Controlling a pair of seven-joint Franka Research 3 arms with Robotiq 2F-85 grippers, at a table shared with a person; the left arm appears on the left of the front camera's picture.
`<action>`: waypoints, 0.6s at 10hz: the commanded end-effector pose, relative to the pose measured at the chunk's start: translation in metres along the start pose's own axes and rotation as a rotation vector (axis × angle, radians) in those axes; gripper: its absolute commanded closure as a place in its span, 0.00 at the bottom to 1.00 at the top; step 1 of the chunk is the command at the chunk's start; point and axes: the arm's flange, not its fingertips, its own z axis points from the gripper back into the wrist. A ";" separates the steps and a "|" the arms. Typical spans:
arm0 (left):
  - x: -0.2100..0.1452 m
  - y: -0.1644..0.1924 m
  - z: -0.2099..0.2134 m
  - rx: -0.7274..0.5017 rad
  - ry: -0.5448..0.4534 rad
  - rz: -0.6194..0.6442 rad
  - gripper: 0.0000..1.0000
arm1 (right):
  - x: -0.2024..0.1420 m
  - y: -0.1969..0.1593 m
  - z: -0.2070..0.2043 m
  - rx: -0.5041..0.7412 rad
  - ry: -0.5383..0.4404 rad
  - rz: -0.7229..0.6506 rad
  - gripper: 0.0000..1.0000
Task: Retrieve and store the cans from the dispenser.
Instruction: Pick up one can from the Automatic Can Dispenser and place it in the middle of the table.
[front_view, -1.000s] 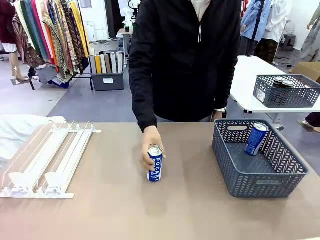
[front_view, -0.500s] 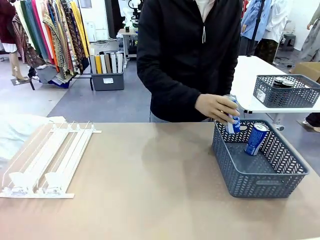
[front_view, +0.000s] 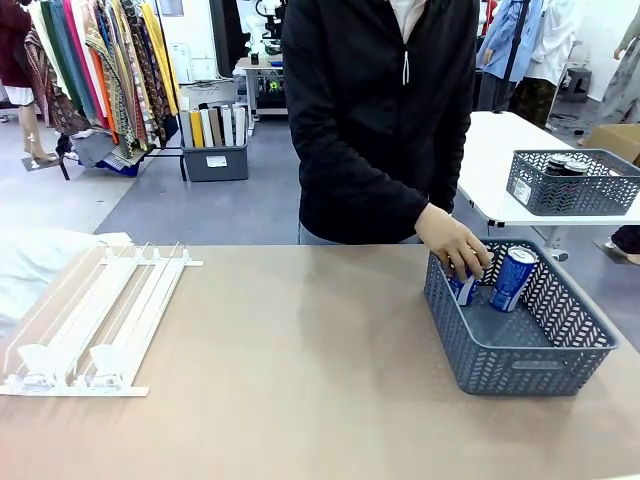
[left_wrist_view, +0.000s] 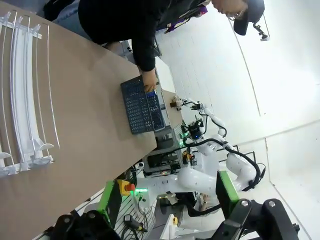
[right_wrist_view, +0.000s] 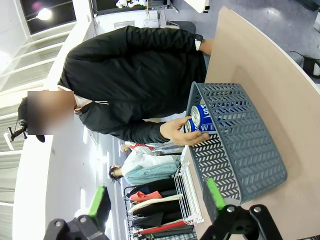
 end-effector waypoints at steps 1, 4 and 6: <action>0.001 -0.001 -0.003 -0.024 -0.006 -0.004 0.00 | -0.002 0.004 0.001 0.002 0.005 -0.002 0.00; 0.001 -0.001 -0.003 -0.024 -0.006 -0.004 0.00 | -0.002 0.004 0.001 0.002 0.005 -0.002 0.00; 0.001 -0.001 -0.003 -0.024 -0.006 -0.004 0.00 | -0.002 0.004 0.001 0.002 0.005 -0.002 0.00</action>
